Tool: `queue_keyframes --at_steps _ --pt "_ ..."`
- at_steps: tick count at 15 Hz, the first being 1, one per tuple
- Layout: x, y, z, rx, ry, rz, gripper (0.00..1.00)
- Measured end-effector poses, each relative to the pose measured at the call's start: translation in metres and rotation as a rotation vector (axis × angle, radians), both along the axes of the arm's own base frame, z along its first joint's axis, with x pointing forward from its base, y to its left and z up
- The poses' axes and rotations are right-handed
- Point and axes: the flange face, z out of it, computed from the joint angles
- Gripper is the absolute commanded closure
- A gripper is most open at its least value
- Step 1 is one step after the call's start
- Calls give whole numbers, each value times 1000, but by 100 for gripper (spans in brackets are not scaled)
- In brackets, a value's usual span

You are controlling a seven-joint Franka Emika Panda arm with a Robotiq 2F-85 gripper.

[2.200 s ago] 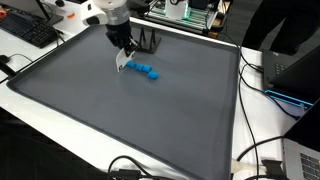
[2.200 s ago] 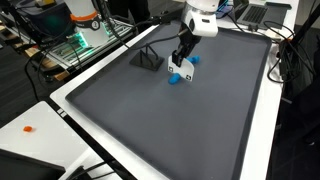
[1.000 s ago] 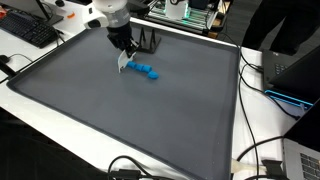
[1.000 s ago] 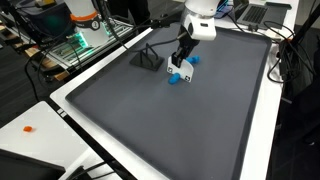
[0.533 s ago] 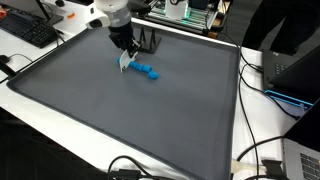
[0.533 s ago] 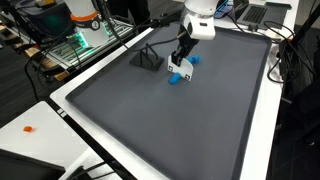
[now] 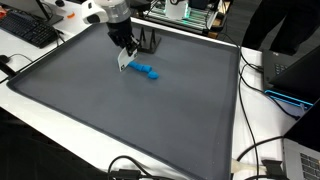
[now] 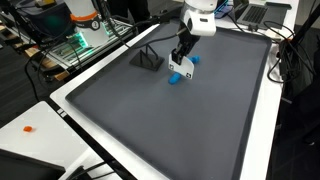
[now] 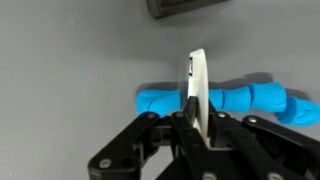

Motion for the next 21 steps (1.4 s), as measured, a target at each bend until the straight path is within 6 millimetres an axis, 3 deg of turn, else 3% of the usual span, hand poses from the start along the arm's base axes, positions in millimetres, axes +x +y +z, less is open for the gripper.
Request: queue_keyframes --at_steps 5,11,21 --pt "-8 -2 33 2 -45 -101 98" --pt "-34 -3 64 51 -34 -383 98" --pt "-88 -14 63 12 16 -883 98"
